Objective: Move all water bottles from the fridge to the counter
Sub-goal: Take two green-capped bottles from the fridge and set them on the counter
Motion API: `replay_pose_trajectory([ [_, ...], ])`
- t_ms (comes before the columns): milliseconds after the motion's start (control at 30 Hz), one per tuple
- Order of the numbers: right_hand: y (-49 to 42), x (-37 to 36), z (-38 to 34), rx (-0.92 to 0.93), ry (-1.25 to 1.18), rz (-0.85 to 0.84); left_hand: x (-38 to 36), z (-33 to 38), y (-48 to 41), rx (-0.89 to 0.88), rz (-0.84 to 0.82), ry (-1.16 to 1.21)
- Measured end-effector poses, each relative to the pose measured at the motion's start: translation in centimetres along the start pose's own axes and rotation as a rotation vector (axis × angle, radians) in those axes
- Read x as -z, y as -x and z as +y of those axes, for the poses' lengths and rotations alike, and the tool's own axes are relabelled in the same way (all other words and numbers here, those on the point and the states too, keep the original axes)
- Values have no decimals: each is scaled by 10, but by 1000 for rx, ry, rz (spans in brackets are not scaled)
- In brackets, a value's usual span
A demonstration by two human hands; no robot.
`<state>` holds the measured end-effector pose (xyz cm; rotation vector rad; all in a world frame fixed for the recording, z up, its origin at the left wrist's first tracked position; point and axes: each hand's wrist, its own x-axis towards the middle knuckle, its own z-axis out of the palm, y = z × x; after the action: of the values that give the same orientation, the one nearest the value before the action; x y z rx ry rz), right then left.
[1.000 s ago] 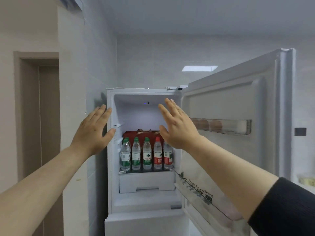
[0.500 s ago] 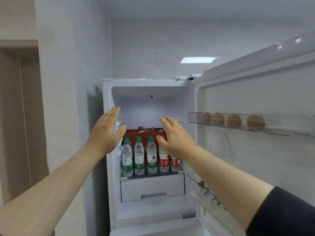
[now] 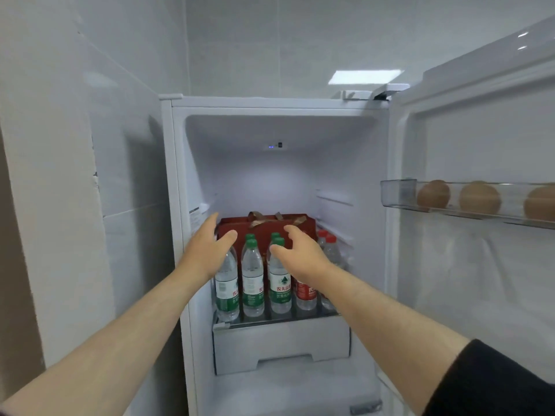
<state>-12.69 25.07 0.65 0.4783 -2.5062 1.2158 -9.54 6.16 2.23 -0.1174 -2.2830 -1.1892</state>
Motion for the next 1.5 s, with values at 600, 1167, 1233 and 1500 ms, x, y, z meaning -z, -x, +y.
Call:
replay_pose_trajectory([
  [600,-174,-100,54,51,130,-317,-81,-120,-134,130,-90,-471],
  [1167,-153,-131,90,-7,-224,-137,-98,-133,-90,240,110,-58],
  [1233,-150,-130,93,-7,-246,-193,-95,-135,-89,267,110,-17],
  [1500,-139,-136,105,7,-218,-265,-103,-139,-73,279,17,-42],
])
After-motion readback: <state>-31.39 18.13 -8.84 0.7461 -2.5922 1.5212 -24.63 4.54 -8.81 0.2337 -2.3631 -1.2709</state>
